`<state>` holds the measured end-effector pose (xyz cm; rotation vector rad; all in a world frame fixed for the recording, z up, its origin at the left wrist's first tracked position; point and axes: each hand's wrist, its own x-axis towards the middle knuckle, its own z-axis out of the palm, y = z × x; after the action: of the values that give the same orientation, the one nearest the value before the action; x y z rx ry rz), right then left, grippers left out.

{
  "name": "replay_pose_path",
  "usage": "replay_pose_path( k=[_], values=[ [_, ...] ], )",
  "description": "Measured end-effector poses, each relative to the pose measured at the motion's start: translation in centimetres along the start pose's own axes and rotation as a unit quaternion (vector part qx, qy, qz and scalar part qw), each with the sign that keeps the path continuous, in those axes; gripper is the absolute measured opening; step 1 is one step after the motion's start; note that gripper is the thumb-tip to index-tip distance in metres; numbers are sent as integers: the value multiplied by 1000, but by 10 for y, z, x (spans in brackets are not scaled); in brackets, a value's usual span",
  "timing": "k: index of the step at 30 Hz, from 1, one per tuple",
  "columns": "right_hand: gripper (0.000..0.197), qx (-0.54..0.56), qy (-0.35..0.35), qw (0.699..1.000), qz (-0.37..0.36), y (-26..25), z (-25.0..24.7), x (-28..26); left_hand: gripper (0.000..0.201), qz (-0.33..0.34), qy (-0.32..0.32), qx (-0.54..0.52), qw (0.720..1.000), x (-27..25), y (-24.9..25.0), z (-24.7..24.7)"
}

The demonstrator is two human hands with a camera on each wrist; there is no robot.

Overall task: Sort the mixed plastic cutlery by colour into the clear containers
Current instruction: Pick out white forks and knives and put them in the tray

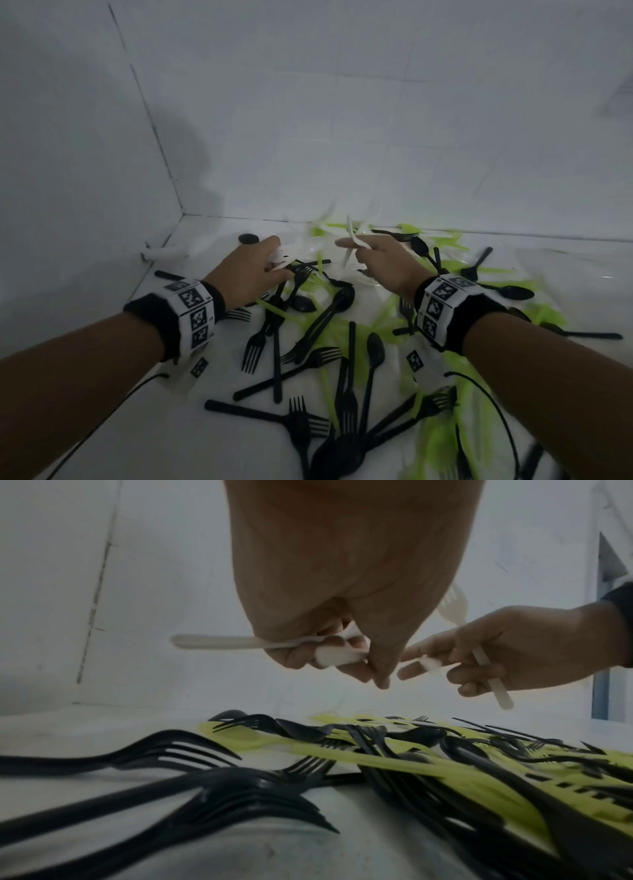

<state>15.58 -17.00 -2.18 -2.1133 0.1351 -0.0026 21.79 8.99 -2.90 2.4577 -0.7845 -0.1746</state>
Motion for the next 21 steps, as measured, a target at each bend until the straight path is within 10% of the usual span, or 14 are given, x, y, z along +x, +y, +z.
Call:
replay_pose_path(
  k=[8, 11, 21],
  values=[
    [11, -68, 112, 991, 18, 18, -10, -28, 34, 27, -75, -30, 996, -4, 4, 19],
    [32, -85, 121, 988, 46, 26, -13, -28, 36, 67, -149, 28, 986, -10, 12, 24],
    [12, -369, -8, 928, 52, 43, -11, -3, 13, -15, -54, -37, 998, 10, 3, 25]
  ],
)
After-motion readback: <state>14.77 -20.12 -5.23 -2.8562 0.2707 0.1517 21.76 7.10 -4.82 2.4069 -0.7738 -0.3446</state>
